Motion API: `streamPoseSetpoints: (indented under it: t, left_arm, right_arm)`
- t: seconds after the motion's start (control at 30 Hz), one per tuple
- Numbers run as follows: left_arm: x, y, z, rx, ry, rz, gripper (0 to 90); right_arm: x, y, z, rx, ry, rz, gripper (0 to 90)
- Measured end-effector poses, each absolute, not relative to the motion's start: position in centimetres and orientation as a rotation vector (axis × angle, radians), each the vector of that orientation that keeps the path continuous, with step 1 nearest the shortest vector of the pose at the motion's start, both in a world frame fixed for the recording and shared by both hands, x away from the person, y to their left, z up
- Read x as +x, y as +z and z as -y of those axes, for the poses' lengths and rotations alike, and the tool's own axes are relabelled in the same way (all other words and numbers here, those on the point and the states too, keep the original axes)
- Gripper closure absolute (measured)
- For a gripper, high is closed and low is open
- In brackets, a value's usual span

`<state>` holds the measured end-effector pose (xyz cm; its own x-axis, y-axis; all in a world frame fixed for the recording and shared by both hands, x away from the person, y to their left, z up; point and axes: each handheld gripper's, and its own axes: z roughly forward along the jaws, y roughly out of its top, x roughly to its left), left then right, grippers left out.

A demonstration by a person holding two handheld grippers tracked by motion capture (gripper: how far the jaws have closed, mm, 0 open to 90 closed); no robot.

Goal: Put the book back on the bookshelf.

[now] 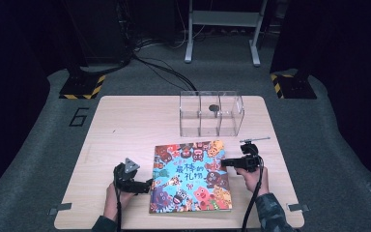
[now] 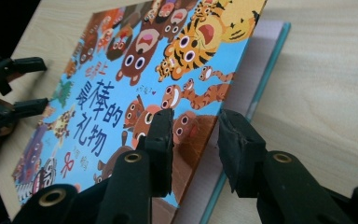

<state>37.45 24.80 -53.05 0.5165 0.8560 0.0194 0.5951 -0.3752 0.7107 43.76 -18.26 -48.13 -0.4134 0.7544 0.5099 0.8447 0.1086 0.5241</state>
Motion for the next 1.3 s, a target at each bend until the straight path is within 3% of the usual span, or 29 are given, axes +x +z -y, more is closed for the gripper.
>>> streamPoseSetpoints:
  t: [0.6, 1.0, 1.3]
  left_arm:
    - [37.5, -53.1, -24.8, 2.103, 0.518, -1.162, 0.7]
    - [37.5, -53.1, -24.8, 2.106, 0.519, -1.16, 0.7]
    - [37.5, -53.1, -24.8, 2.104, 0.519, -1.161, 0.7]
  right_arm:
    - [43.2, -43.5, 16.6, -1.548, -1.252, 2.379, 66.8]
    - [44.1, -49.6, 16.2, -1.664, -0.961, 2.502, 64.6]
    - [44.4, -50.2, 16.7, -1.683, -0.998, 2.427, 62.8]
